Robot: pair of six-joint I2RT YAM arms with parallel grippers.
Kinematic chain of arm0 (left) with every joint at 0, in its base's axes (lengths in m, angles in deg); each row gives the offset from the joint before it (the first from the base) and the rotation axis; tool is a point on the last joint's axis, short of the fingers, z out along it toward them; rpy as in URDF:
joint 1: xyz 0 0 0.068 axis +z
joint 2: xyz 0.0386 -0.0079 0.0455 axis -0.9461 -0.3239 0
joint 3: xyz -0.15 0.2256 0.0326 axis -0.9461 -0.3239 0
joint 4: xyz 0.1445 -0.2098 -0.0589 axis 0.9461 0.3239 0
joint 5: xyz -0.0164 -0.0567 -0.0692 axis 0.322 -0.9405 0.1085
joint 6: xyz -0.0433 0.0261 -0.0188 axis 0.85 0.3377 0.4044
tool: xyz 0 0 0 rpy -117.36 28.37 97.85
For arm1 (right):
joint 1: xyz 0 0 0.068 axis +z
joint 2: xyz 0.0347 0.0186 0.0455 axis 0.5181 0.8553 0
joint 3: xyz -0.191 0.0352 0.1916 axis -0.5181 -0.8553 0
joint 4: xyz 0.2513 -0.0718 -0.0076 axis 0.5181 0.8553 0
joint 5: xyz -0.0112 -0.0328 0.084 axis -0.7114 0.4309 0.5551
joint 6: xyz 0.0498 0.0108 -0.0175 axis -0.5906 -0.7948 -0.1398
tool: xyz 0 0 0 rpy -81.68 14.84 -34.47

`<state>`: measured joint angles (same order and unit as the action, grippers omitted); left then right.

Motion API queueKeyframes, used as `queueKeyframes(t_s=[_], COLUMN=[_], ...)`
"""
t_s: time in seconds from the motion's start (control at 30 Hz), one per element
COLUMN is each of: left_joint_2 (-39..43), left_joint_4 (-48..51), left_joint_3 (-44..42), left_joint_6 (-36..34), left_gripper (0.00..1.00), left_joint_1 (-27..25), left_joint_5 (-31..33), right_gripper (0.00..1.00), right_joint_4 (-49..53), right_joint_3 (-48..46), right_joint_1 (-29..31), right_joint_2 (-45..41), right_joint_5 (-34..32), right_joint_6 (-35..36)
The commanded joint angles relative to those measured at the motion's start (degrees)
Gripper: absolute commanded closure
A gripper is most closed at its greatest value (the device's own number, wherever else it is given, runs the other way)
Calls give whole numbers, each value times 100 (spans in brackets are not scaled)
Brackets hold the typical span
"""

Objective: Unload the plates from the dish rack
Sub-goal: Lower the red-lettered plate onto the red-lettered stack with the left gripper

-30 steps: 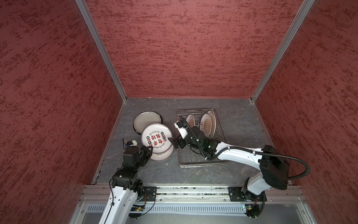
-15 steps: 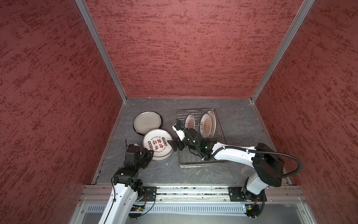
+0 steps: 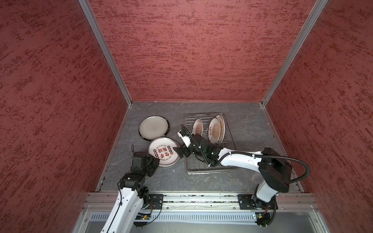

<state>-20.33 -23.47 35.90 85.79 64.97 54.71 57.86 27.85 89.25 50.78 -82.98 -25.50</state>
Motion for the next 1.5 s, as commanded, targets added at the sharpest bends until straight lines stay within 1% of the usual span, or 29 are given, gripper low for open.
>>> queueKeyframes(t_s=[0.0, 0.23, 0.37, 0.43, 0.5, 0.67, 0.73, 0.83, 0.87, 0.9, 1.13, 1.47], left_joint_2=[35, 17, -1, -26, -43, -113, -155, -218, -228, -229, -238, -304], left_joint_4=[-309, -256, -280, -280, -297, -348, -333, -290, -280, -280, -258, -357], left_joint_3=[-43, -124, -198, -211, -215, -213, -205, -183, -177, -179, -166, -194], left_joint_6=[75, 102, 140, 146, 153, 137, 137, 146, 146, 145, 141, 172], left_gripper=[98, 92, 86, 82, 73, 67, 59, 52, 47, 46, 43, 42], left_joint_1=[35, 33, 38, 37, 40, 40, 40, 33, 36, 33, 27, -41], left_joint_5=[34, 105, 161, 194, 206, 232, 282, 413, 454, 487, 640, 581], right_gripper=[1, 1, 1, 1, 1, 1, 1, 1, 1, 1, 1, 1], right_joint_4=[-270, -357, -419, -435, -437, -446, -454, -448, -454, -455, -465, -481], right_joint_3=[88, -8, -53, -70, -76, -78, -71, -36, -29, -27, -18, 19], right_joint_1=[41, 49, 49, 49, 49, 49, 49, 49, 49, 54, 49, 49], right_joint_2=[60, 38, -1, -26, -32, -24, -20, 6, 20, 24, 59, 159], right_joint_5=[131, 97, 79, 81, 96, 77, 86, 98, 97, 103, 99, 83], right_joint_6=[42, 13, -19, -29, -37, -39, -38, -37, -35, -36, -36, -46])
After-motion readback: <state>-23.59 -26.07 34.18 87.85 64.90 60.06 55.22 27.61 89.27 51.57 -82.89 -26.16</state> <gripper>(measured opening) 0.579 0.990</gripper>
